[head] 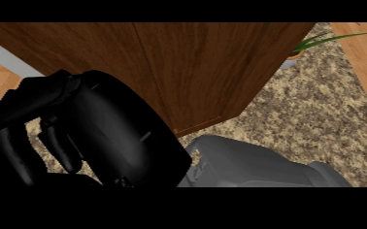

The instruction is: Pick up the wine, place it into the cabinet and close the cabinet

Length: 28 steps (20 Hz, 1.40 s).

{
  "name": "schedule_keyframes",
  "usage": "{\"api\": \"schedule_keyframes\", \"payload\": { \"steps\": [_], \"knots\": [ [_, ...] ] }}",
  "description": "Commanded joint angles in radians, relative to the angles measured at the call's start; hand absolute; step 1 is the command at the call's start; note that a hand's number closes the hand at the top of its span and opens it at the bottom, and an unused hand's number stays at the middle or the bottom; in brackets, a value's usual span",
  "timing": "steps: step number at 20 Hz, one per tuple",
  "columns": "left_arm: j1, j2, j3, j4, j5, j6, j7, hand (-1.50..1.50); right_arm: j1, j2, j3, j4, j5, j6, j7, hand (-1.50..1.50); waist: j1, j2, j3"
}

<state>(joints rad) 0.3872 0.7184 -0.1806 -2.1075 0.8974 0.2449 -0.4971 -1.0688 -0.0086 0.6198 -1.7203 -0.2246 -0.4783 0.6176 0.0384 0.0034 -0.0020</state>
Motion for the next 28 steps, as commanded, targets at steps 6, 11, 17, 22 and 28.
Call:
{"api": "schedule_keyframes", "payload": {
  "steps": [6, 11, 17, 22, 28],
  "knots": [
    [-0.012, -0.052, 0.026, 0.072, -0.030, -0.051, -0.003, -1.50, -0.161, 0.008, -0.130, 0.357, 0.016, 0.072, -0.135, 1.50, -0.015, -0.001, 0.001],
    [-0.035, -0.052, 0.041, 0.022, -0.055, -0.004, 0.061, -1.50, -0.149, 0.008, -0.220, 0.494, -0.014, 0.170, -0.240, 1.50, -0.017, 0.000, 0.002],
    [-0.072, -0.046, 0.070, -0.021, -0.043, 0.028, 0.118, -1.50, -0.182, -0.037, -0.327, 0.695, -0.025, 0.310, -0.376, 1.50, -0.006, 0.006, 0.002],
    [-0.067, -0.086, 0.031, 0.050, -0.076, -0.022, 0.079, -1.50, -0.158, -0.062, -0.319, 0.730, 0.028, 0.302, -0.430, 1.50, -0.013, 0.007, 0.001],
    [-0.069, -0.071, 0.065, 0.007, -0.049, -0.017, 0.121, -1.50, -0.124, -0.080, -0.304, 0.731, 0.061, 0.312, -0.473, 1.50, -0.014, 0.003, 0.001]
  ]
}}
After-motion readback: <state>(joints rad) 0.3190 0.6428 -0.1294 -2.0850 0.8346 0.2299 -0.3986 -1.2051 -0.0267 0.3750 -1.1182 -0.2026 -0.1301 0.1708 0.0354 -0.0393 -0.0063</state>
